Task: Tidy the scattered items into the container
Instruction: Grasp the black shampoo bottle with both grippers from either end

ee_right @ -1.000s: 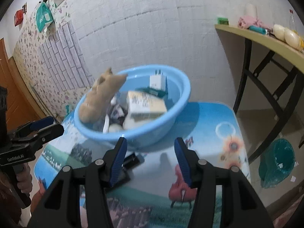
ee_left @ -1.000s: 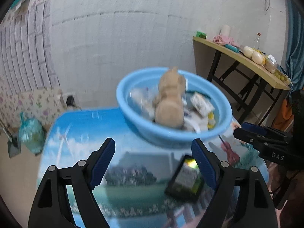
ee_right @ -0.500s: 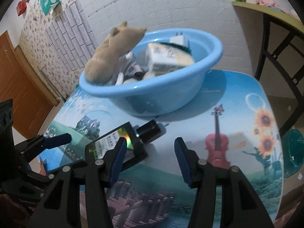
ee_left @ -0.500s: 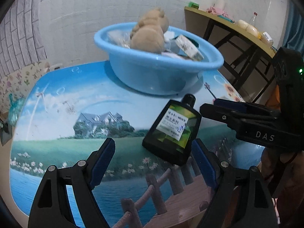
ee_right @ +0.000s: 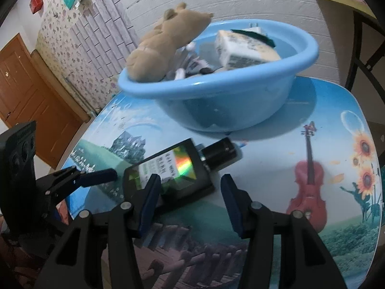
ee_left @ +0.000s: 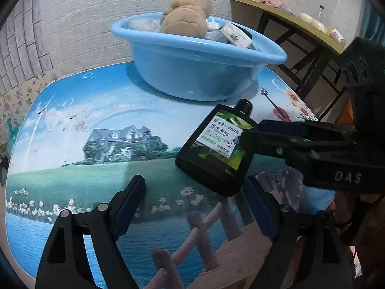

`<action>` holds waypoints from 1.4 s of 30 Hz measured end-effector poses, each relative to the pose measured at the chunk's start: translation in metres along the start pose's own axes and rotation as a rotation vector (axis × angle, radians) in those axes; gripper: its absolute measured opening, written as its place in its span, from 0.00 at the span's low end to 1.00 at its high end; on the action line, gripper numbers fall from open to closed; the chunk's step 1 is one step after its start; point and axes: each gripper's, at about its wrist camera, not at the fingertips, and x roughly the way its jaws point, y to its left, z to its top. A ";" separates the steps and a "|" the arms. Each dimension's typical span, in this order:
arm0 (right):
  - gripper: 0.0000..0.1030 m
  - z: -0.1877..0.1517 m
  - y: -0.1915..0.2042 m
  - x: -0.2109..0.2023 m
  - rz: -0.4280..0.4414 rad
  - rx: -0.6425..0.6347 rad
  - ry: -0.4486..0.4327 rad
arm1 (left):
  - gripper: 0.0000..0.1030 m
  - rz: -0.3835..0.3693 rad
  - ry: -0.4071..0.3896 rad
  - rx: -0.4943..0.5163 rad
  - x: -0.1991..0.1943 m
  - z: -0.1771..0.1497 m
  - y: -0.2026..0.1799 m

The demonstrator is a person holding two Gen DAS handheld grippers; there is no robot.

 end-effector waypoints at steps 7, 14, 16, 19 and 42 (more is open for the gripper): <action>0.51 -0.004 0.019 0.005 0.053 -0.019 0.037 | 0.81 0.011 0.000 -0.030 -0.002 -0.001 0.015; 0.52 -0.004 0.023 -0.006 -0.003 -0.008 -0.010 | 0.81 0.000 -0.002 -0.020 0.001 0.000 0.016; 0.53 0.000 0.015 -0.008 -0.021 0.022 -0.025 | 0.82 -0.008 -0.003 -0.017 0.002 0.001 0.013; 0.54 0.005 0.004 -0.003 -0.043 0.051 -0.018 | 0.83 -0.026 -0.001 -0.009 0.004 0.003 0.009; 0.68 0.009 0.016 0.020 0.002 0.020 0.023 | 0.90 -0.024 -0.012 0.018 0.015 0.011 0.000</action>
